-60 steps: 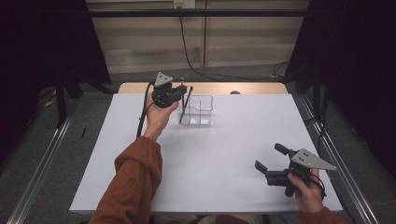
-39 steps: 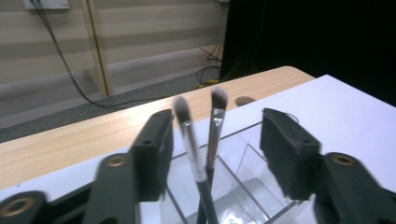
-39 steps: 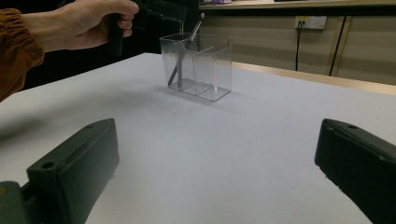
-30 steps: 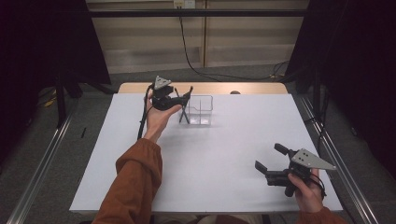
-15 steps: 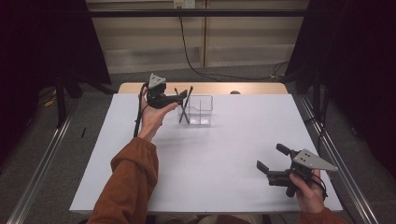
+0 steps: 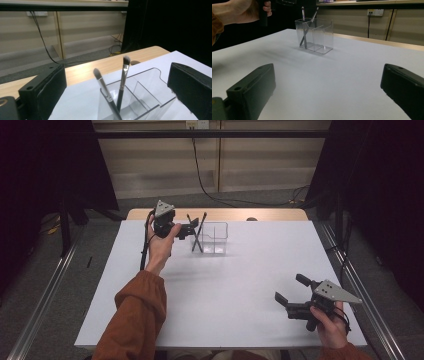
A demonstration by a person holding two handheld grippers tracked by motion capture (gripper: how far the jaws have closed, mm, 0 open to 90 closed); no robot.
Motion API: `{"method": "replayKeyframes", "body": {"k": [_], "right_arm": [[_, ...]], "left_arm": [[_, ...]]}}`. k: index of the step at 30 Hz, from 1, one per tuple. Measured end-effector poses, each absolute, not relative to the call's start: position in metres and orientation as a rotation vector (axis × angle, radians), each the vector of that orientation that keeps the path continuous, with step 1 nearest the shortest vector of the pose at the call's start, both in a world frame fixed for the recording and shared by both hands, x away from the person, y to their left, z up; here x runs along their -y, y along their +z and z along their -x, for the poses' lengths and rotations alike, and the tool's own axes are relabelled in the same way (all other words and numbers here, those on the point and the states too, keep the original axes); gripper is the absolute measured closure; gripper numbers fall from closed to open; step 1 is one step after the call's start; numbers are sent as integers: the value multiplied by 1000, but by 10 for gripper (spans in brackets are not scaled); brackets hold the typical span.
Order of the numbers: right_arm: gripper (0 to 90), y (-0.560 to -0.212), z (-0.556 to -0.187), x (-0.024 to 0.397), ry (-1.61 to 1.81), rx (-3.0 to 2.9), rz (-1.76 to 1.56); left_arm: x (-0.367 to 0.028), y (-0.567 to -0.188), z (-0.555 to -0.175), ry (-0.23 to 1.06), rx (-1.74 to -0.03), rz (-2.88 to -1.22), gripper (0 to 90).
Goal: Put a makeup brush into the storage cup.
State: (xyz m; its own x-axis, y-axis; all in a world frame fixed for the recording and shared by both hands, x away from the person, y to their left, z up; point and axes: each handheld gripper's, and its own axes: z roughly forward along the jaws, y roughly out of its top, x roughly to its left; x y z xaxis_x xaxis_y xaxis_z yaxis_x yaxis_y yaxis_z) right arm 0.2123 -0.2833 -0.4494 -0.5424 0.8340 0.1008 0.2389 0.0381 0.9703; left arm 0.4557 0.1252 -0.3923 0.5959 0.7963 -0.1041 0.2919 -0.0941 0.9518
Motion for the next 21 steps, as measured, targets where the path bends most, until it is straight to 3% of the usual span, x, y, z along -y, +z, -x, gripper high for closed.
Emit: {"method": "replayKeyframes", "body": {"k": [21], "right_arm": [[0,-448,-212,282,1525,-1813,-1086]], "left_arm": [[-134,-381,-424,539,-863,-1691,37]]}}
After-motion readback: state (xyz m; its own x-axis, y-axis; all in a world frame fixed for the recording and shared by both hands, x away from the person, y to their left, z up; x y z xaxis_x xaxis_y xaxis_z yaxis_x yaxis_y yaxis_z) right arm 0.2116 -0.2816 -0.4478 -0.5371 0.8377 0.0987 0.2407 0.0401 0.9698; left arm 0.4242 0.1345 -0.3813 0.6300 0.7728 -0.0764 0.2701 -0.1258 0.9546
